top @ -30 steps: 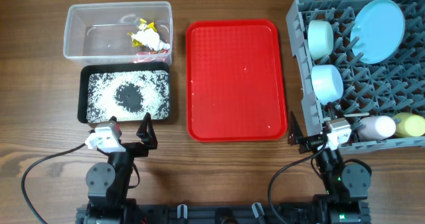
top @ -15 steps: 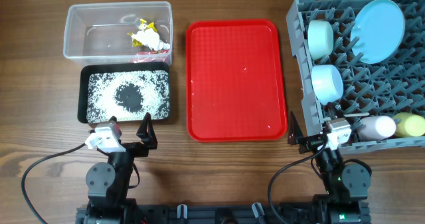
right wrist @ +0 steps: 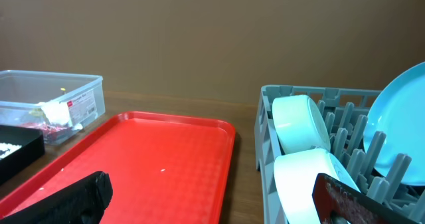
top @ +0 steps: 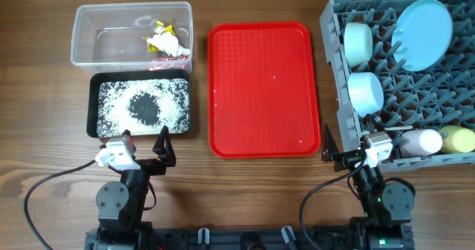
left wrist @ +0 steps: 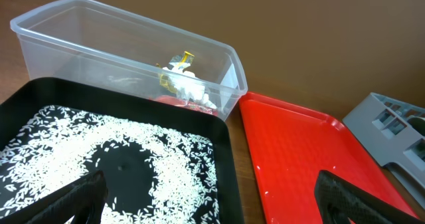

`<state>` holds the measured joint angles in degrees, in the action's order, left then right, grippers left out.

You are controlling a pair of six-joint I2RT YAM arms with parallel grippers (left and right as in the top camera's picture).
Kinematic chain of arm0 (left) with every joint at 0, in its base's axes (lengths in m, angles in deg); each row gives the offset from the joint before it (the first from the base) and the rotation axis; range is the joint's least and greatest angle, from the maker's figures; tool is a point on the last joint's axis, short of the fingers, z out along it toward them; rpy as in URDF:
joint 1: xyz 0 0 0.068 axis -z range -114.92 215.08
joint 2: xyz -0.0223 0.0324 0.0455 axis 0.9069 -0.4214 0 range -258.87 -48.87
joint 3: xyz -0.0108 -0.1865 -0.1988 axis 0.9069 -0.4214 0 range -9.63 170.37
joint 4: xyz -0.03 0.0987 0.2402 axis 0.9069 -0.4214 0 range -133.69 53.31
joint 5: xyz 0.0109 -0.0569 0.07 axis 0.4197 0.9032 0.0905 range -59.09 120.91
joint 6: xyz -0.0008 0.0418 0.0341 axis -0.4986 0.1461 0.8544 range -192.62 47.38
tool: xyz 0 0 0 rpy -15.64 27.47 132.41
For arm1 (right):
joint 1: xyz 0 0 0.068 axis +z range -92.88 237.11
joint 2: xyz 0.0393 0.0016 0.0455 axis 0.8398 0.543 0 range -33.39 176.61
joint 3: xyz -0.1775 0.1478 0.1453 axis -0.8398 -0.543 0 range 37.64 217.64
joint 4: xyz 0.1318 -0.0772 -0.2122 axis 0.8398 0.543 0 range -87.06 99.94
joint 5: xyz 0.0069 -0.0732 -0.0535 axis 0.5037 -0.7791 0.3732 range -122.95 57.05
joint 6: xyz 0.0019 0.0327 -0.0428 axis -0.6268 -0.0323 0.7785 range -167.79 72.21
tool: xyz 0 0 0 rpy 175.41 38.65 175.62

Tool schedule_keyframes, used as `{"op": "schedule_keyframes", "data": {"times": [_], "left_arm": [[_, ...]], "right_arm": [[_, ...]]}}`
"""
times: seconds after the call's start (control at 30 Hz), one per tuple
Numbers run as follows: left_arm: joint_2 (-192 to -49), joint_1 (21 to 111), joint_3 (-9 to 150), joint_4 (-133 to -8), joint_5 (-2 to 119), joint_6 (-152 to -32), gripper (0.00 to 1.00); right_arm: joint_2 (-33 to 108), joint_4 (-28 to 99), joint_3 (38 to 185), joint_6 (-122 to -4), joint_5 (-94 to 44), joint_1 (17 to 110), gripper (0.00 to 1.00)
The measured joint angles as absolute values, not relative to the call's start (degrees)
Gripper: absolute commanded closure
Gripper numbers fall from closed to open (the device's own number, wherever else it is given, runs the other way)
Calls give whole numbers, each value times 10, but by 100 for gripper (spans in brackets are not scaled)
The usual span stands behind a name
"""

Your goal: Sort waste into correct bins and load items into the dishwasher rack

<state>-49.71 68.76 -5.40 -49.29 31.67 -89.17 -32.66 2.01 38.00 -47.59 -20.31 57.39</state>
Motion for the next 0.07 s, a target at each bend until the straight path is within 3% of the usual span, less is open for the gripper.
{"op": "schedule_keyframes", "data": {"times": [0.07], "left_arm": [[-497, 688, -54, -493, 317, -892, 0]], "right_arm": [[-327, 20, 380, -476, -203, 574, 1]]}}
